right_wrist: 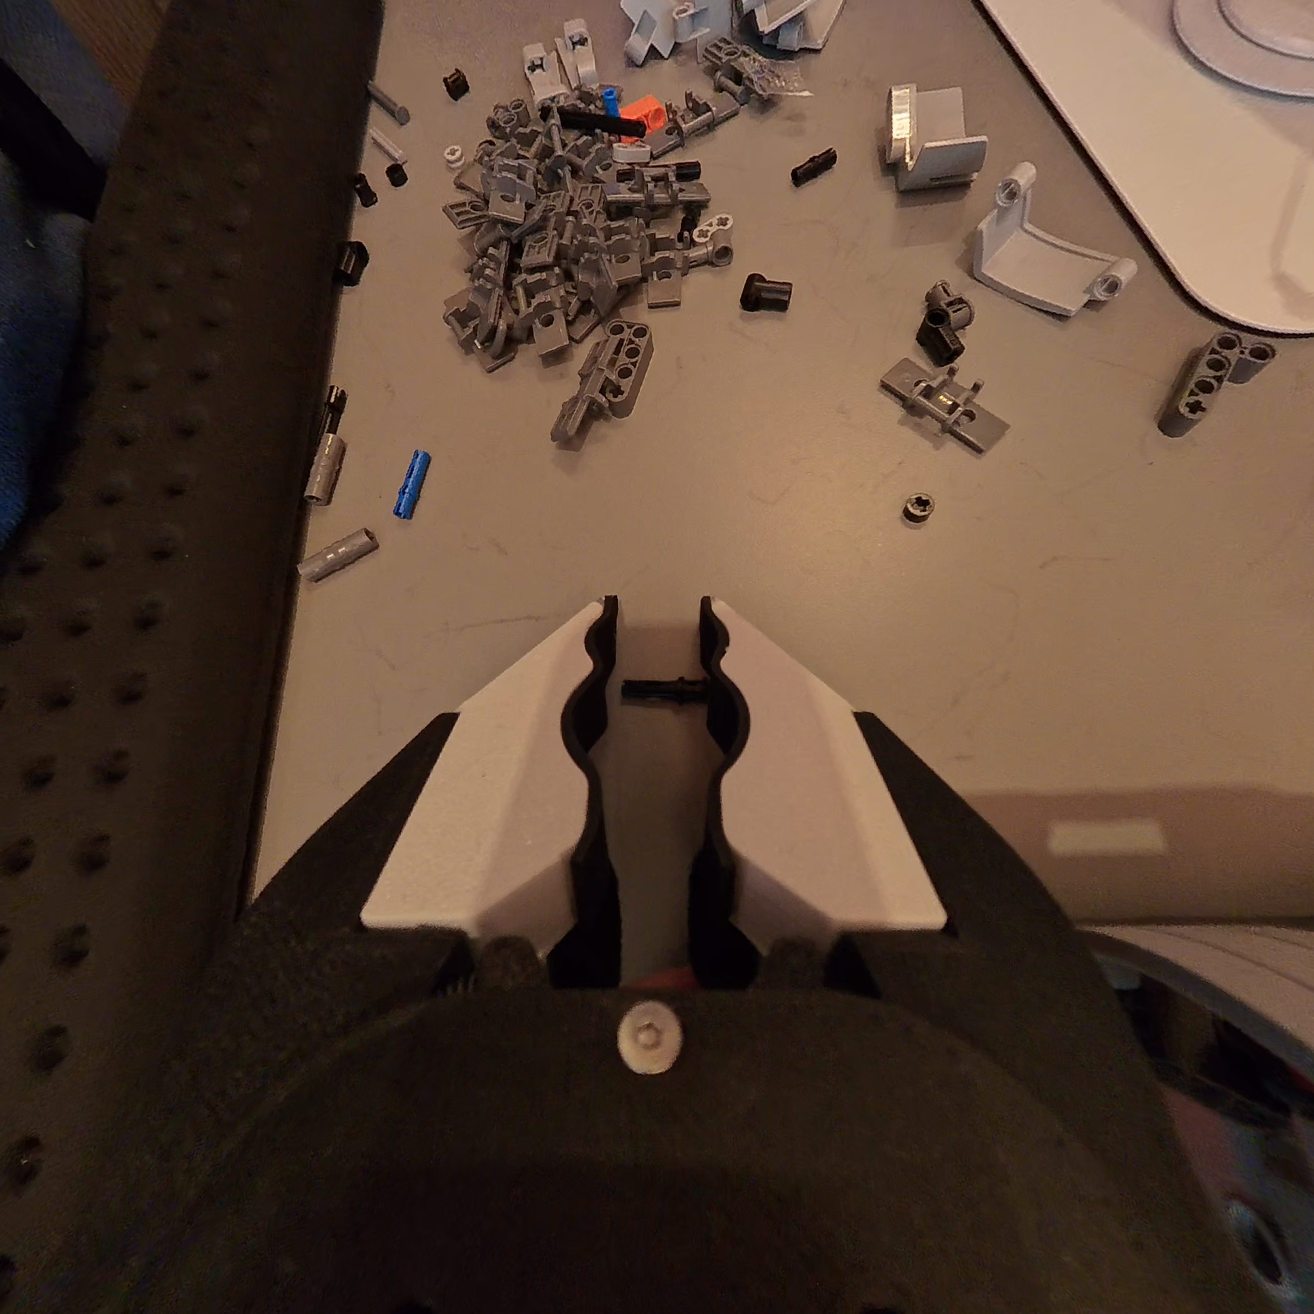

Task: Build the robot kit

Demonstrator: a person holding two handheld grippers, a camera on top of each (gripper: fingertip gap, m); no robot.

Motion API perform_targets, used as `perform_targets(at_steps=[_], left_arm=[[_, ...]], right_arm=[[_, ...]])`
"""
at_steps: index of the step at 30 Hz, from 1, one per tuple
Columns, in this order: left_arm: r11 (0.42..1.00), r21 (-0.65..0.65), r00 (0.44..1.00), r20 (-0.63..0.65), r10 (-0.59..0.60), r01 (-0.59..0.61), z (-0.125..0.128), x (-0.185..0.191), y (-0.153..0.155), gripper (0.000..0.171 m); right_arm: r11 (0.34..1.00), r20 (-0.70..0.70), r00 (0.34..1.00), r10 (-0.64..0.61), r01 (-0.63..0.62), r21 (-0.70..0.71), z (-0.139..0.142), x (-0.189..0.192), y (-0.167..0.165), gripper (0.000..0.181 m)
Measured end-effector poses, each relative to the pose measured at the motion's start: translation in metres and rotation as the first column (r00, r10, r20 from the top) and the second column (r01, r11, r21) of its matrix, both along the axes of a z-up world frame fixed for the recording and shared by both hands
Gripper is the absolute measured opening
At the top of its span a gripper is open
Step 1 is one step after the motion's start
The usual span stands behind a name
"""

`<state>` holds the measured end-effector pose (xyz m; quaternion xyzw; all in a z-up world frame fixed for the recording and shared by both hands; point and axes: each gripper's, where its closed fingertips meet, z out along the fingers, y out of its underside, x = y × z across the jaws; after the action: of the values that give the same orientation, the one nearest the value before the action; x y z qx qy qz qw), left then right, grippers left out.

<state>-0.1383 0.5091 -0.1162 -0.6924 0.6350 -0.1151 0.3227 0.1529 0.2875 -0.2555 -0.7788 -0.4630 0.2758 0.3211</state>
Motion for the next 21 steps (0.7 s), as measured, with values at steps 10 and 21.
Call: perform_targets(at_steps=[10, 21], left_arm=[[0.938, -0.063, 0.915, -0.207, -0.346, 0.341, -0.111, 0.111, -0.154, 0.003], [0.951, -0.041, 0.941, -0.136, -0.31, 0.307, -0.096, 0.117, -0.147, 0.018]], right_arm=[[1.0, 0.013, 1.0, 0.007, -0.007, 0.016, -0.001, 0.0, -0.002, 0.021], [0.999, 0.006, 1.0, 0.021, -0.021, 0.024, 0.0, -0.001, -0.004, 0.022]])
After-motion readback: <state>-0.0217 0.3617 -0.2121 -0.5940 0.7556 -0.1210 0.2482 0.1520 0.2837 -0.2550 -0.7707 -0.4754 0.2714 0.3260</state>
